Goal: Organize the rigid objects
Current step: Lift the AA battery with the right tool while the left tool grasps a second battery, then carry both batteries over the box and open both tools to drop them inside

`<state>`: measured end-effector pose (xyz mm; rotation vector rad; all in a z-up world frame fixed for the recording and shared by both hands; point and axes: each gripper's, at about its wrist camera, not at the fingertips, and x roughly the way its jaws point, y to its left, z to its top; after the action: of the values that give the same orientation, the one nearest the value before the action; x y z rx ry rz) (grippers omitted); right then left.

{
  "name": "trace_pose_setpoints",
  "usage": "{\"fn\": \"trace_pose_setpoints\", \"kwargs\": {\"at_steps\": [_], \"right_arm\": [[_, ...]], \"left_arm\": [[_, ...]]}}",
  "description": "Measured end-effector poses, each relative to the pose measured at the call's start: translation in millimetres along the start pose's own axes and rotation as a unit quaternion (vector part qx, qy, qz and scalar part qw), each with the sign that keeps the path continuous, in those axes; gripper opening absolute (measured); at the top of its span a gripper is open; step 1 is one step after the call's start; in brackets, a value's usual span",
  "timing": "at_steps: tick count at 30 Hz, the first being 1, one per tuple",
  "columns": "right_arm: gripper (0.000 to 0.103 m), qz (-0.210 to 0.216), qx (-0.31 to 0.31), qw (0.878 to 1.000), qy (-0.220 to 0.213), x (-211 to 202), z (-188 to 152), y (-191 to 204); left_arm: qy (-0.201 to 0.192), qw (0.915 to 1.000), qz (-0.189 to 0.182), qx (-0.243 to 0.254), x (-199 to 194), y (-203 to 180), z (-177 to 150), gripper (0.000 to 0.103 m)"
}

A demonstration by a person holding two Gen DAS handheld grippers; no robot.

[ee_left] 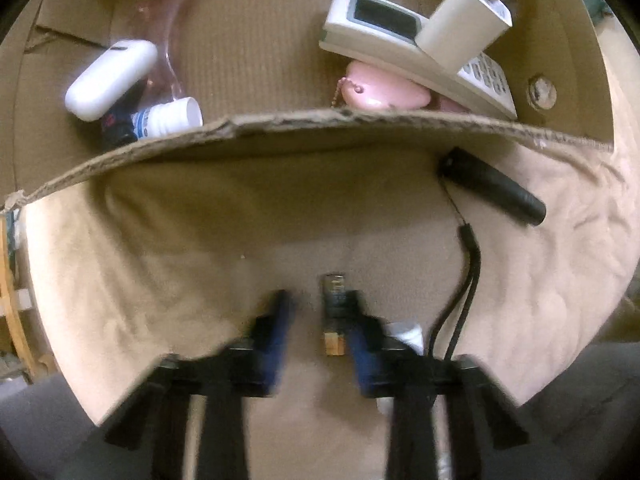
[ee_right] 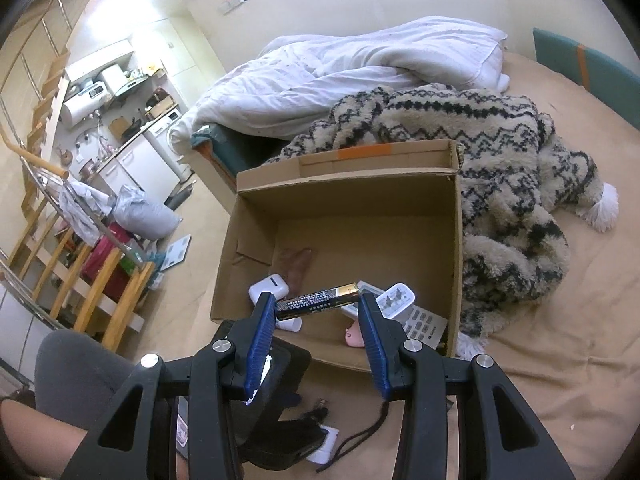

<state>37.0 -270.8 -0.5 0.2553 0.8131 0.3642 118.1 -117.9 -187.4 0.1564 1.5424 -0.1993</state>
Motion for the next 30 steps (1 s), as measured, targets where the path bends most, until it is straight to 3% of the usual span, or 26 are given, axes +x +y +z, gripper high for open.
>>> {"fn": "trace_pose_setpoints", "kwargs": {"at_steps": [4,10,20,24,30], "right_arm": [[0.045,-0.008,0.000,1.000,0.007,4.3,-0.2,-1.2],[0.045,-0.021,0.000,1.000,0.010,7.0,-1.8,-4.9],[0.045,-0.040,-0.001,0.999,0.017,9.6,-6.1,-8.8],[0.045,-0.049,-0.003,0.999,0.023,12.9,-7.8,-8.3],[0.045,-0.058,-0.006,0.998,0.029,14.2,-12.0,-6.9]], "left_arm": [[-0.012,0.9996,-0.008,-0.026,1.4,7.5,-6.2,0.009],[-0.023,0.9989,0.011,-0.041,-4.3,25.7,-20.6,0.009],[-0.026,0.9936,0.050,-0.098,-23.5,104.1,-35.8,0.009],[-0.060,0.9906,0.043,-0.115,-57.4,128.4,-36.3,0.009],[-0.143,0.9828,0.040,-0.109,-116.1,136.9,-50.4,0.009]]}}
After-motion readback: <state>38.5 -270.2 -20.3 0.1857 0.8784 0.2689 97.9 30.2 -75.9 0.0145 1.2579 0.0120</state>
